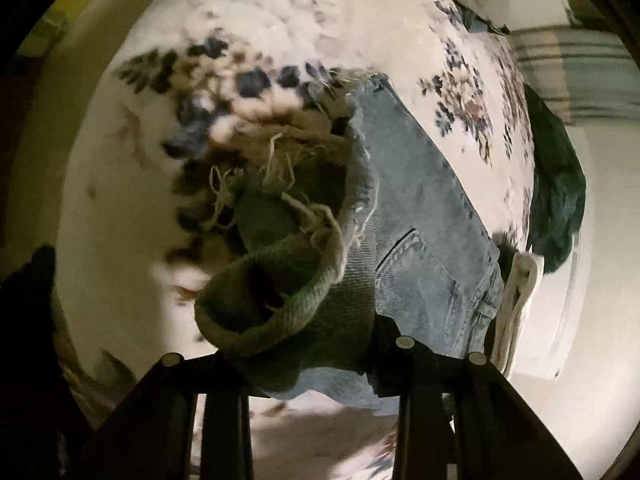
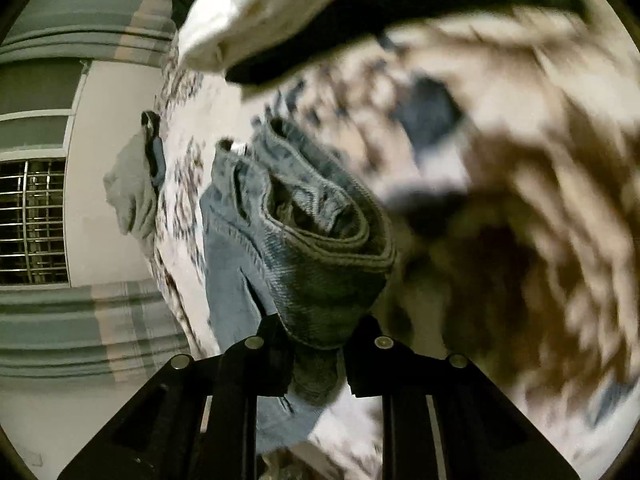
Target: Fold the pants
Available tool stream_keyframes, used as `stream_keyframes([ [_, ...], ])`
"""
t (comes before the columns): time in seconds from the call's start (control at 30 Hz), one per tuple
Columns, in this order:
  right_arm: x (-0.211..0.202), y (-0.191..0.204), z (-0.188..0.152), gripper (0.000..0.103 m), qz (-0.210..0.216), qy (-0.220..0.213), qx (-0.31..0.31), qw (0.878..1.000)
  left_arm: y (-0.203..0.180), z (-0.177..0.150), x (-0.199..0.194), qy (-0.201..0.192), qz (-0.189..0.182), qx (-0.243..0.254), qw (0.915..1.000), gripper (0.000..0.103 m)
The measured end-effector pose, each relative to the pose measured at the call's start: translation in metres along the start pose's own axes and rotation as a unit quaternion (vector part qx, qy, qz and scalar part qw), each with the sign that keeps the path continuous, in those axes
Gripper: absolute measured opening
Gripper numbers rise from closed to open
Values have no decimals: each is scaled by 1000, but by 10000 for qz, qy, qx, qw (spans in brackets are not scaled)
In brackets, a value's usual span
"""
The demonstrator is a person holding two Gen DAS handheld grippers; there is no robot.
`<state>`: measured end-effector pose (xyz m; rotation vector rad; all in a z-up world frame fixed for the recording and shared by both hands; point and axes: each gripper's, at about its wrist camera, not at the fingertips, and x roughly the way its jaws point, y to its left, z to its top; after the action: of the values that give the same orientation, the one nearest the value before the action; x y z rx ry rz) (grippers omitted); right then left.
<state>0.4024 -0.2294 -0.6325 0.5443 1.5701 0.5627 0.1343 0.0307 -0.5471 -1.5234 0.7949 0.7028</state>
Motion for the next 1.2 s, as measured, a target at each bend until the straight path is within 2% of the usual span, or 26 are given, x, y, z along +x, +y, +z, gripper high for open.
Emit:
stream_keyframes([
  [0.07, 4, -14, -5, 27, -18, 116, 116, 9999, 13, 6, 14, 103, -30, -146, 9998, 34],
  [0.17, 19, -32, 1, 43, 156, 137, 544, 9983, 35, 5, 31, 222, -221, -556, 9980, 37],
  [0.23, 28, -37, 8, 57, 376, 73, 628, 9973, 39, 9, 41, 116, -346, -709, 9968, 38],
  [0.3, 33, -38, 10, 60, 486, 7, 770, 9958, 37, 7, 42, -5, -339, -729, 9968, 38],
  [0.33, 34, -37, 9, 60, 518, -99, 861, 9949, 34, 7, 41, -52, -293, -666, 9973, 38],
  [0.37, 33, -37, 8, 60, 506, -169, 878, 9947, 33, 6, 39, -96, -260, -597, 9978, 33],
  [0.43, 32, -29, 4, 42, 430, -359, 848, 9948, 23, 6, 35, -221, -265, -447, 9984, 28],
  [0.5, 29, -21, 0, 36, 364, -440, 861, 9946, 14, 9, 26, -308, -256, -288, 9988, 25],
  [0.63, 8, -9, -3, 30, 330, -502, 891, 9942, -8, 12, 0, -443, -244, 107, 9987, 23],
  [0.77, -20, 22, -6, 28, 373, -550, 820, 9944, -38, 17, -34, -509, -311, 481, 9971, 23],
  [0.97, -88, 58, -11, 28, 588, -725, 860, 9919, -113, 32, -79, -407, -548, 1162, 9909, 23],
  [1.1, -152, 86, -3, 27, 714, -1110, 976, 9864, -182, 34, -92, -211, -794, 1699, 9820, 23],
  [1.2, -206, 103, 13, 27, 779, -1499, 1039, 9801, -232, 33, -91, -7, -987, 1910, 9766, 23],
])
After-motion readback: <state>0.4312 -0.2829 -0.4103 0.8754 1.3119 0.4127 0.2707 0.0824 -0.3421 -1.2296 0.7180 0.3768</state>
